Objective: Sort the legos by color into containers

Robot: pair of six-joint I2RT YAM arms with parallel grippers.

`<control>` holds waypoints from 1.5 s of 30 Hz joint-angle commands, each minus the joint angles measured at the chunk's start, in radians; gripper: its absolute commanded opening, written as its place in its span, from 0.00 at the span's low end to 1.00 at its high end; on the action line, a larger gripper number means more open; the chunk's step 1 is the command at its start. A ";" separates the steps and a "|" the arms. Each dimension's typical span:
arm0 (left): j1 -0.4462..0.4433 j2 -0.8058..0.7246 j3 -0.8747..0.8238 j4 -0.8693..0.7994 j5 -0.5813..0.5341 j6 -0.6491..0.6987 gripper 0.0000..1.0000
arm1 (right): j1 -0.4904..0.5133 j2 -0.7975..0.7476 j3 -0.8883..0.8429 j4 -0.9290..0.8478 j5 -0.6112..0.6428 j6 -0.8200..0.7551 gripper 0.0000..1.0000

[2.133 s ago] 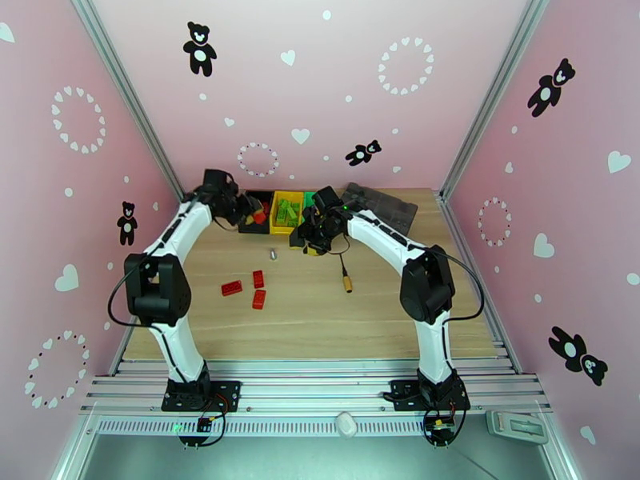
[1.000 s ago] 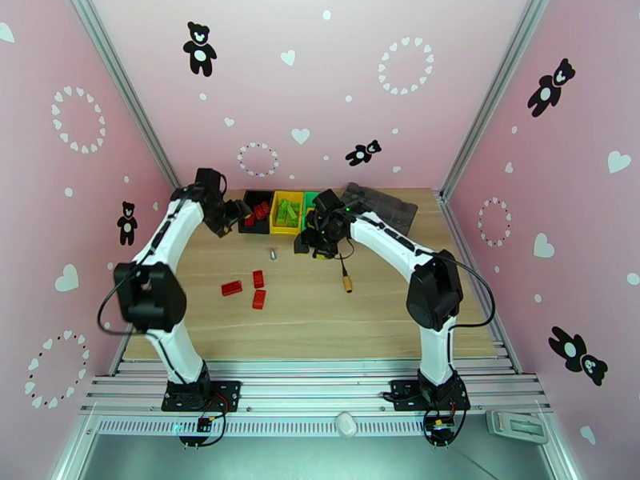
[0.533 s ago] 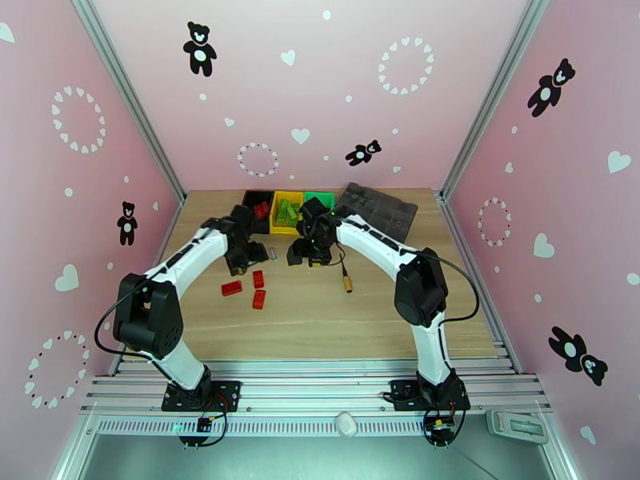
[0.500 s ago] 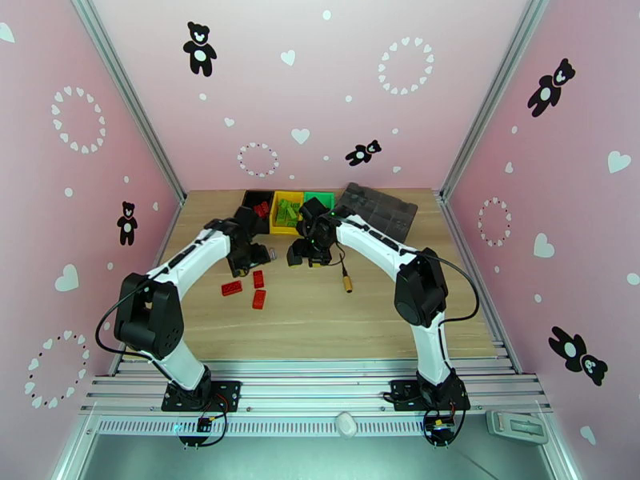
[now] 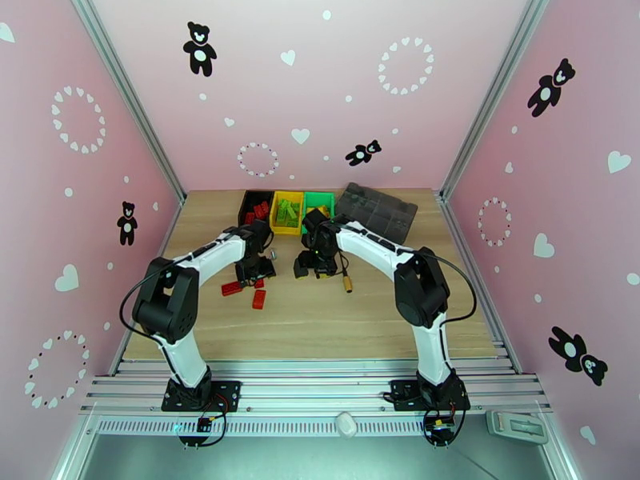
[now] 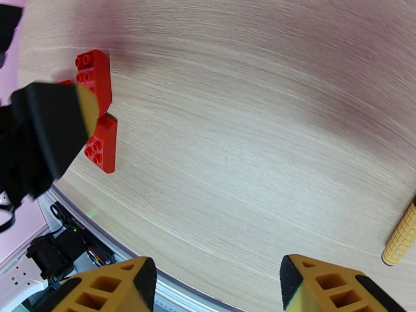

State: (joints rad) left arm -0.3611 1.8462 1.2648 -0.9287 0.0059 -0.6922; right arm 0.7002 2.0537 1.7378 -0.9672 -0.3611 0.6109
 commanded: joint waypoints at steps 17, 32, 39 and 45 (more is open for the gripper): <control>0.001 0.024 0.054 0.005 -0.018 0.044 0.34 | 0.001 -0.066 -0.026 0.028 0.006 0.036 0.66; 0.114 -0.091 0.149 -0.034 0.110 0.118 0.29 | -0.024 0.062 0.166 0.099 -0.124 0.140 0.64; 0.198 -0.078 0.209 0.028 0.298 0.122 0.29 | -0.031 0.157 0.322 0.163 -0.205 0.222 0.64; 0.281 0.020 0.352 0.047 0.391 0.098 0.29 | -0.042 0.207 0.413 0.173 -0.215 0.258 0.63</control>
State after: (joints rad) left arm -0.1131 1.8145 1.5421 -0.9157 0.3099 -0.5877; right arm 0.6659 2.2349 2.1017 -0.8085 -0.5499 0.8364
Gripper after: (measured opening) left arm 0.294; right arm 0.633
